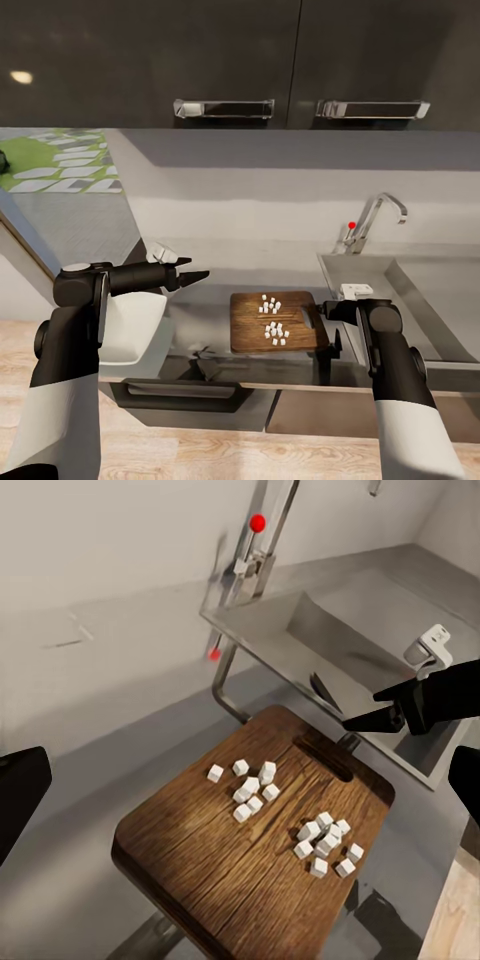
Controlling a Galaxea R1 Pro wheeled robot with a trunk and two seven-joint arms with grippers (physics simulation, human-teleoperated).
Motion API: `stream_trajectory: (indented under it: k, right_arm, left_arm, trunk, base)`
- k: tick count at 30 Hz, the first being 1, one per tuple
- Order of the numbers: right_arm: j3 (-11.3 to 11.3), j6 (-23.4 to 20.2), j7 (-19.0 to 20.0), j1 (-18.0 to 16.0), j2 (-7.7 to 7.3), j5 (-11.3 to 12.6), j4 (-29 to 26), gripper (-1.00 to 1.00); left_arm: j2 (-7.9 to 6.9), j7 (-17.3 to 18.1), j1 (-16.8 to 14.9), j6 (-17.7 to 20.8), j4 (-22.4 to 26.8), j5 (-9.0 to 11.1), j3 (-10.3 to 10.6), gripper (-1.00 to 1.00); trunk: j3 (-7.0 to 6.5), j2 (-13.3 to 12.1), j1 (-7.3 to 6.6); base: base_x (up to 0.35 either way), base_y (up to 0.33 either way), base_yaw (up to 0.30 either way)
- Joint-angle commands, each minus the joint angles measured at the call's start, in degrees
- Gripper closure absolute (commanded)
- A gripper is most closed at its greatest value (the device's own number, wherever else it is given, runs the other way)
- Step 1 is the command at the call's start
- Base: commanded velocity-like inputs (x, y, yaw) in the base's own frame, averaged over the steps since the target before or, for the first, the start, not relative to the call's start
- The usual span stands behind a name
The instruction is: In the kitchen, take the Vidalia onion out of the sink, dice it on the chopping board with the paring knife, put the diced onion into the bowl on the countertop, then place both the paring knife and the chopping board into the sink.
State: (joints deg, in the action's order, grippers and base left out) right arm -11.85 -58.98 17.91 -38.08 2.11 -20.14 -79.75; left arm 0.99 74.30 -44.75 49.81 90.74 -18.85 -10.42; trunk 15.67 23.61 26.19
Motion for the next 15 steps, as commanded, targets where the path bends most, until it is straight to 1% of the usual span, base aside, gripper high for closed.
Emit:
stream_trajectory:
  k: [1, 6, 11, 15]
  right_arm:
    - [-0.11, -0.17, 0.58, -0.06, 0.07, -0.60, -0.06, -1.00]
    - [-0.11, -0.17, 0.61, -0.06, 0.04, -0.60, -0.06, -1.00]
    - [-0.11, -0.17, 0.63, -0.06, 0.06, -0.60, -0.06, -1.00]
    - [-0.11, -0.17, 0.64, -0.06, 0.03, -0.61, -0.06, -1.00]
  left_arm:
    - [0.07, 0.58, -0.08, 0.55, 0.06, -0.57, -0.13, -1.00]
    - [0.07, 0.58, -0.08, 0.55, 0.06, -0.57, -0.15, -1.00]
    - [0.07, 0.58, -0.08, 0.55, 0.06, -0.57, -0.13, -1.00]
    - [0.07, 0.58, -0.08, 0.55, 0.06, -0.57, -0.13, -1.00]
  trunk:
    - [0.16, 0.12, 0.03]
    - [0.38, 0.12, 0.03]
    - [0.60, 0.12, 0.03]
    - [0.66, 0.12, 0.03]
  base:
    - [0.000, 0.000, 0.000]
    - [0.000, 0.001, 0.000]
    - [0.000, 0.104, 0.000]
    - [0.000, 0.018, 0.000]
